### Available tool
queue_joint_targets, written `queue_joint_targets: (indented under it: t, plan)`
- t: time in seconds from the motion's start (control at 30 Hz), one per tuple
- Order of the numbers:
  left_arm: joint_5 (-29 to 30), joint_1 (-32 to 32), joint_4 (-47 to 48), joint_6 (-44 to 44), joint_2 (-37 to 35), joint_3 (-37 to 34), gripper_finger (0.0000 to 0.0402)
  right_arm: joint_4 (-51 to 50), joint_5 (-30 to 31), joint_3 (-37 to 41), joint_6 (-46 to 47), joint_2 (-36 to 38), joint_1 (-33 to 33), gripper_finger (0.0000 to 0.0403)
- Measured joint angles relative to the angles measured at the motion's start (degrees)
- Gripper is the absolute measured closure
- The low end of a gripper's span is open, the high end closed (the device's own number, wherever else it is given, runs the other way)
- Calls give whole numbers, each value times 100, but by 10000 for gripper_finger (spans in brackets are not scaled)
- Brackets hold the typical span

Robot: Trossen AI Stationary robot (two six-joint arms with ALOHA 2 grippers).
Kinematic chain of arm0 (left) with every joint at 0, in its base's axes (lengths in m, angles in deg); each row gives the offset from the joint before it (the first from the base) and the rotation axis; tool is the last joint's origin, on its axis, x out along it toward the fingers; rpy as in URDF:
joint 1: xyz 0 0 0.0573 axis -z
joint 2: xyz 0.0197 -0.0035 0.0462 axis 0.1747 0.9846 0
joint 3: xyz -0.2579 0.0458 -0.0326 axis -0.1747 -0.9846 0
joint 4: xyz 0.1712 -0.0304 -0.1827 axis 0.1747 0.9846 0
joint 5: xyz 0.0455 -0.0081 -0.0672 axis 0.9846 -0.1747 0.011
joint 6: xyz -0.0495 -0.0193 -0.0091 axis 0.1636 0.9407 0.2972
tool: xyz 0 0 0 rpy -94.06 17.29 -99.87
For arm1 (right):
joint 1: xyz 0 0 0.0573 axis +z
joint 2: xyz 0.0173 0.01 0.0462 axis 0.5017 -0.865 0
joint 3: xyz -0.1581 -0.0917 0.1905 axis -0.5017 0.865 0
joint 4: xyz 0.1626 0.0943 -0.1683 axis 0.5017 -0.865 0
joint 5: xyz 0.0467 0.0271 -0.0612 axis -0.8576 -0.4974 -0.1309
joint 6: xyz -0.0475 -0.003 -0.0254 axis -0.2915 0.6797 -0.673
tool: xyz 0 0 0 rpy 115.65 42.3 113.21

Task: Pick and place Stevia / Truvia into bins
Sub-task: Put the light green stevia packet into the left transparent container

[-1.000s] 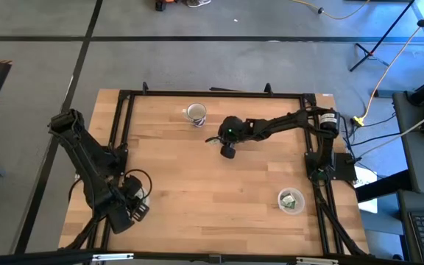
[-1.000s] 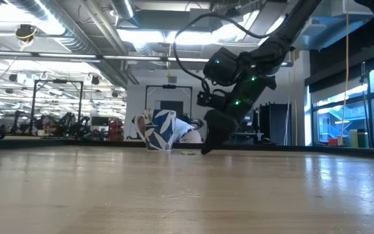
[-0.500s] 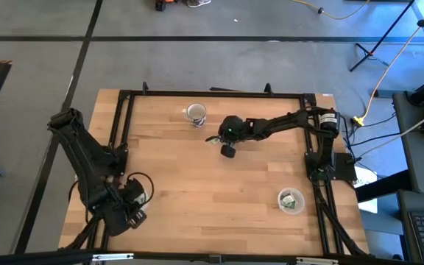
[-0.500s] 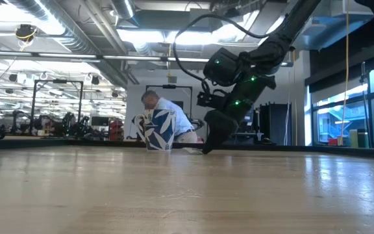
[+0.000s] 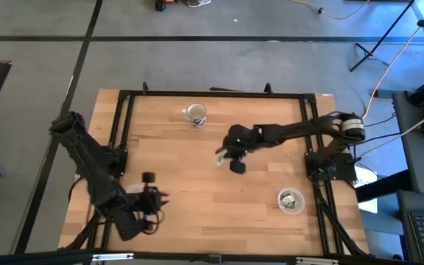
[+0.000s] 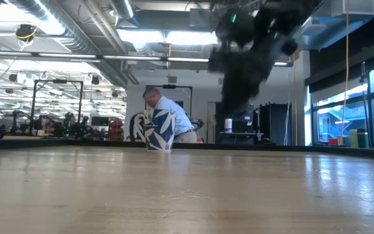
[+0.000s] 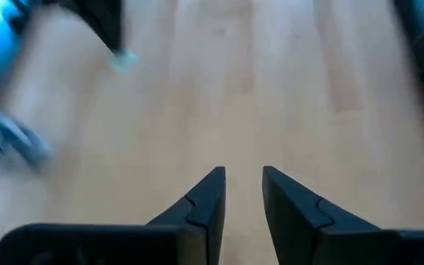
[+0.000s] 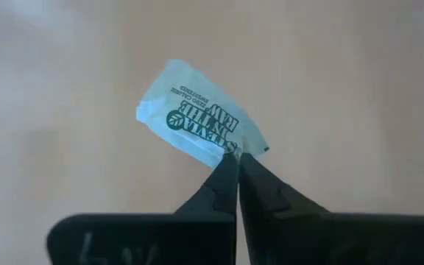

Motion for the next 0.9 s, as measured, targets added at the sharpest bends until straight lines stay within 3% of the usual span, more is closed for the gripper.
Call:
queue_joint_targets:
  t: [0.13, 0.27, 0.57, 0.8, 0.9]
  plan:
    - [486, -413, -508, -2064, 368, 0, 312, 229, -637, -9, 200, 401, 526, 398]
    - [520, -907, -1275, -3441, 793, -2, 296, 556, -699, -11, 342, 678, 1084, 398]
    - [407, -1850, -2738, -4331, 1380, 0, 262, 1085, -693, -11, 415, 746, 2013, 398]
    - [-660, -2206, -4075, -5299, 1608, 0, 263, 1254, -679, -13, 424, 748, 2186, 398]
    - [-716, -2262, -4523, -5724, 1637, 0, 264, 1278, -677, -13, 441, 748, 2181, 398]
